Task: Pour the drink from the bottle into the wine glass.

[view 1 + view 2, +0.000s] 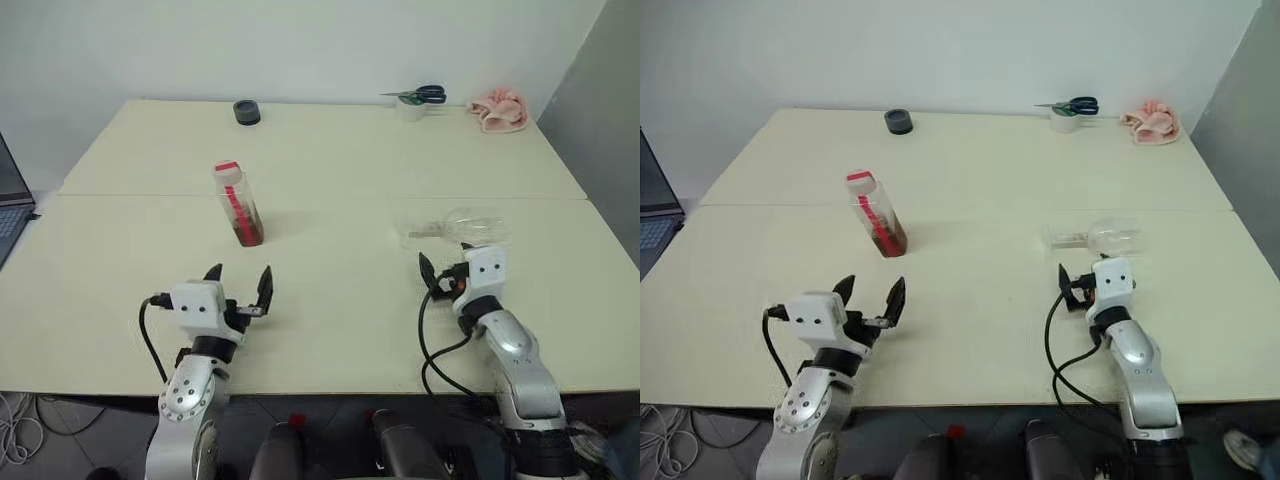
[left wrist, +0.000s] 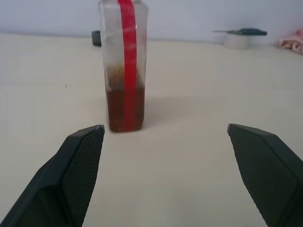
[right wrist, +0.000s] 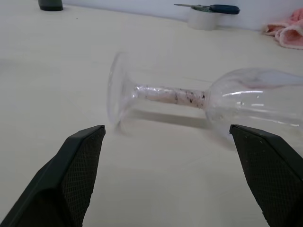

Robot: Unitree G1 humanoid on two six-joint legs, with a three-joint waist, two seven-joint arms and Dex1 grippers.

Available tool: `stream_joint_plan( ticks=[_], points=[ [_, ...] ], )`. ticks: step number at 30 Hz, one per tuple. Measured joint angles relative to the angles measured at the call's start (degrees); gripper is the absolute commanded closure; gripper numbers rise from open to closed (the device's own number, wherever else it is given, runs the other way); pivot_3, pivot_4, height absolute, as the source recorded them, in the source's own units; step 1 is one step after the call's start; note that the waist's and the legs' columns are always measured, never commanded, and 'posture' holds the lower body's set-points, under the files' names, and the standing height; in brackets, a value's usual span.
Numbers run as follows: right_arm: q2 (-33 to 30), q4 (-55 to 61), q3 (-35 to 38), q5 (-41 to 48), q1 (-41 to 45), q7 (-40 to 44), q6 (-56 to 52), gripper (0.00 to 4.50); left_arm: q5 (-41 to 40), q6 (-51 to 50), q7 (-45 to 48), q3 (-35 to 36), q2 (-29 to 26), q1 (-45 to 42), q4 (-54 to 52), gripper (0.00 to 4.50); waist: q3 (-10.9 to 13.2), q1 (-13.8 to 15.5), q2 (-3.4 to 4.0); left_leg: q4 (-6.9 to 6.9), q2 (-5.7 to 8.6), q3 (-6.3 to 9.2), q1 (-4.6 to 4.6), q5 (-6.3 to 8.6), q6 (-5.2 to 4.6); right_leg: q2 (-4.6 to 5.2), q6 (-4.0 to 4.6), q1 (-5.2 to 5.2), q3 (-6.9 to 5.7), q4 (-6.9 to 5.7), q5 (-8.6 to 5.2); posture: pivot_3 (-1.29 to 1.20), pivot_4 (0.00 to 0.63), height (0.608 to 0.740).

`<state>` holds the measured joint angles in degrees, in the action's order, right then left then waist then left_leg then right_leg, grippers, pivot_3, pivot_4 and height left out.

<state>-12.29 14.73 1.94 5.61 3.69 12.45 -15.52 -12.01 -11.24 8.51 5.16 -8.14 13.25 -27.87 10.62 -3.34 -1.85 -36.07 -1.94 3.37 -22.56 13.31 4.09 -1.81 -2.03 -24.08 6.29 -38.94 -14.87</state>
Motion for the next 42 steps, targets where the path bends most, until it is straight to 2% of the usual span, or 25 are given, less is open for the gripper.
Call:
stream_joint_plan(
  ticks=[9,13,21,26,42],
  points=[
    [-0.26,0.66,-0.62,0.60,1.62,1.50,0.02,0.00,-0.83,-0.95,-1.13,2.21,-0.18,-2.80,-0.48,0.03,0.00,0.02,0.00,0.00,0.01,0.00,0.00,0.00,0.00,0.00,0.00,0.01,0.00,0.01,0.00,0.00,0.150,0.740],
    [-3.08,0.66,-3.29,0.33,3.23,6.02,0.18,0.00,2.11,-1.60,-5.11,1.90,1.16,-6.82,-0.41,0.03,0.00,0.06,-0.01,-0.04,0.03,0.01,0.00,0.00,0.00,0.00,-0.06,0.03,-0.01,0.00,0.04,0.00,0.150,0.740],
    [-6.67,2.04,-5.77,8.99,20.13,18.34,-6.12,0.00,5.91,-9.51,-13.73,2.54,3.13,-23.35,2.06,0.03,-0.01,0.09,-0.02,-0.07,0.04,0.15,-0.09,-0.01,0.00,0.00,-0.09,0.05,-0.14,0.03,0.06,0.00,0.150,0.740],
    [-7.39,1.97,-8.69,11.55,25.04,23.18,-9.87,0.00,7.74,-12.19,-15.78,2.49,3.38,-26.17,6.18,0.03,0.00,0.09,-0.02,-0.06,0.04,0.33,-0.17,-0.01,0.00,0.01,-0.08,0.04,-0.30,0.06,0.07,0.00,0.150,0.740],
    [-5.59,1.93,-12.26,13.55,29.37,24.80,-15.13,0.00,9.28,-11.81,-16.66,1.88,3.37,-34.57,15.25,0.03,-0.01,0.18,-0.02,-0.16,0.09,0.60,-0.27,-0.02,0.00,0.06,-0.07,0.05,-0.57,0.00,0.07,0.00,0.150,0.740]
  ],
)
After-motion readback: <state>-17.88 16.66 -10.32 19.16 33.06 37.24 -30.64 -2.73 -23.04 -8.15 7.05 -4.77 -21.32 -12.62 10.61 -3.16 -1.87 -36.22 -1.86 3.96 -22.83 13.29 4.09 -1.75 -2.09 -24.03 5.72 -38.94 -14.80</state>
